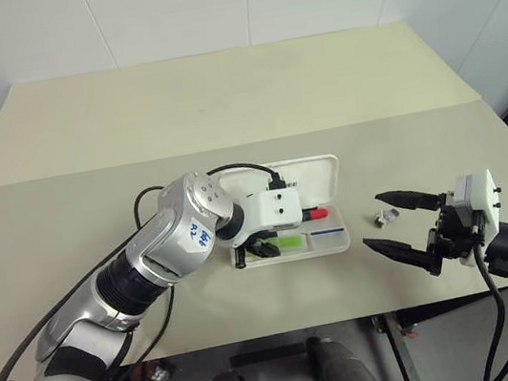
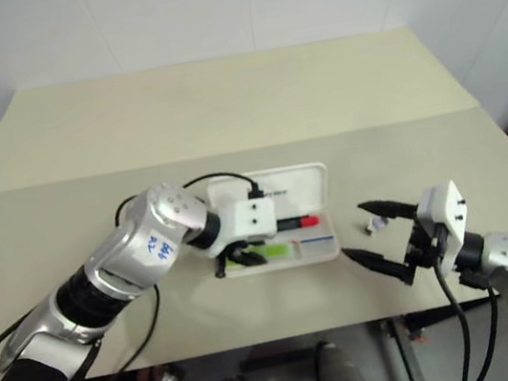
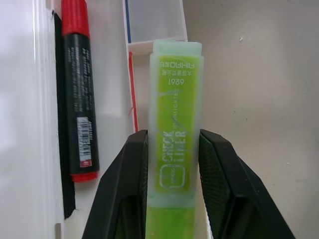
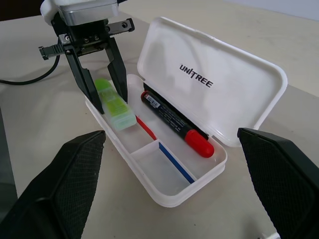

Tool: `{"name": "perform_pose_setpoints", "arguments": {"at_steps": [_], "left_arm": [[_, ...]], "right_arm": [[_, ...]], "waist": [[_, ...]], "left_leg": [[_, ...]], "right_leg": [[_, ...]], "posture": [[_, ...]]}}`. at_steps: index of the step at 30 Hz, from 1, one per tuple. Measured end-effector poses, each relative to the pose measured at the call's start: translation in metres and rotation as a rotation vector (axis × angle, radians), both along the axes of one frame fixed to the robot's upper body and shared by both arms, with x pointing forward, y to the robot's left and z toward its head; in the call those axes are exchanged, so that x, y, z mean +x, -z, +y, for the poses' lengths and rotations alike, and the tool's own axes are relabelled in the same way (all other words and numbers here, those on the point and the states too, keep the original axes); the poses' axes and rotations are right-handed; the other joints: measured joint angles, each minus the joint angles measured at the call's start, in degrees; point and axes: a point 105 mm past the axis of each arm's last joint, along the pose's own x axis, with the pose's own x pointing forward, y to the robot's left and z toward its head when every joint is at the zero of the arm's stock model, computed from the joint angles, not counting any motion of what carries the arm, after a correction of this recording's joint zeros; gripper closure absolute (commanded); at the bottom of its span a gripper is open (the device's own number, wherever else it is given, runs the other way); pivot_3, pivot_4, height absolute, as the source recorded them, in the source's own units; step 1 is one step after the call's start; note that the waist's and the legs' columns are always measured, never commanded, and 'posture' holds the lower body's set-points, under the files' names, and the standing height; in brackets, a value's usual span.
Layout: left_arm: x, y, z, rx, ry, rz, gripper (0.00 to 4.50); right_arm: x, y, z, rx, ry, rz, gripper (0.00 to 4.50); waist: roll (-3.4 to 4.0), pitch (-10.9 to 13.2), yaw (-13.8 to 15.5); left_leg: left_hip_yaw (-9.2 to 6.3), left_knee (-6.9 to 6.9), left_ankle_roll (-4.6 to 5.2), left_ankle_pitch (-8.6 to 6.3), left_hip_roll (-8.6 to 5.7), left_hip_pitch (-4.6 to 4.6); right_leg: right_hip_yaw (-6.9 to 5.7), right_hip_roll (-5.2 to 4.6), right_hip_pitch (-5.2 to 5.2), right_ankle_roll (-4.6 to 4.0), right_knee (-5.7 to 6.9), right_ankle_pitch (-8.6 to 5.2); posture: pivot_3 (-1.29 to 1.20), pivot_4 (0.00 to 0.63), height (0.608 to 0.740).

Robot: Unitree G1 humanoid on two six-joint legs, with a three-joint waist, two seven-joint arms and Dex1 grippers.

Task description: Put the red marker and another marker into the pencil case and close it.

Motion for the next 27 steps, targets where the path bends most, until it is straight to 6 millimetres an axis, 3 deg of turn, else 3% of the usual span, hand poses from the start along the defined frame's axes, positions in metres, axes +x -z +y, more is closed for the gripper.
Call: {"name": "perform_pose_setpoints", "arguments": {"at_steps": [4,5,13,21,27], "left_arm": [[0.000,0.001,0.000,0.005,-0.001,-0.003,3.40],[0.001,0.001,0.000,0.007,-0.002,-0.002,2.66],[0.001,0.000,-0.002,0.014,-0.004,-0.001,0.03],[-0.002,-0.006,-0.012,-0.046,-0.005,0.016,0.03],[-0.015,-0.025,-0.023,-0.211,0.084,0.016,0.03]], "right_arm": [[0.001,0.001,-0.001,-0.003,0.005,0.004,0.00],[0.001,0.001,-0.001,-0.003,0.006,0.004,0.00],[0.001,0.002,-0.001,-0.006,0.009,0.004,0.00],[0.002,0.005,-0.004,-0.015,0.023,0.014,0.00],[0.012,0.021,-0.028,-0.114,0.098,0.080,0.00]], "waist": [[0.00,0.00,0.02],[0.00,0.00,0.02],[0.00,0.00,0.02],[0.00,0.00,0.11],[0.01,-0.01,0.00]], "left_leg": [[0.00,0.00,0.00,0.00,0.00,-0.01],[0.00,0.00,0.00,0.00,0.00,0.00],[0.00,0.00,0.00,0.00,0.00,0.00],[0.00,0.02,0.00,0.00,0.00,-0.02],[0.02,0.00,0.00,0.00,0.00,0.01]], "right_leg": [[0.00,0.00,0.00,0.00,0.00,0.00],[0.00,0.00,0.00,0.00,0.00,0.00],[0.00,0.00,0.00,0.00,0.00,0.00],[0.00,0.00,0.00,0.00,0.00,0.00],[0.03,0.00,0.00,0.00,0.00,0.00]], "posture": [[0.00,0.150,0.740],[0.00,0.150,0.740],[0.00,0.150,0.740],[0.00,0.150,0.740],[0.00,0.150,0.740]]}}
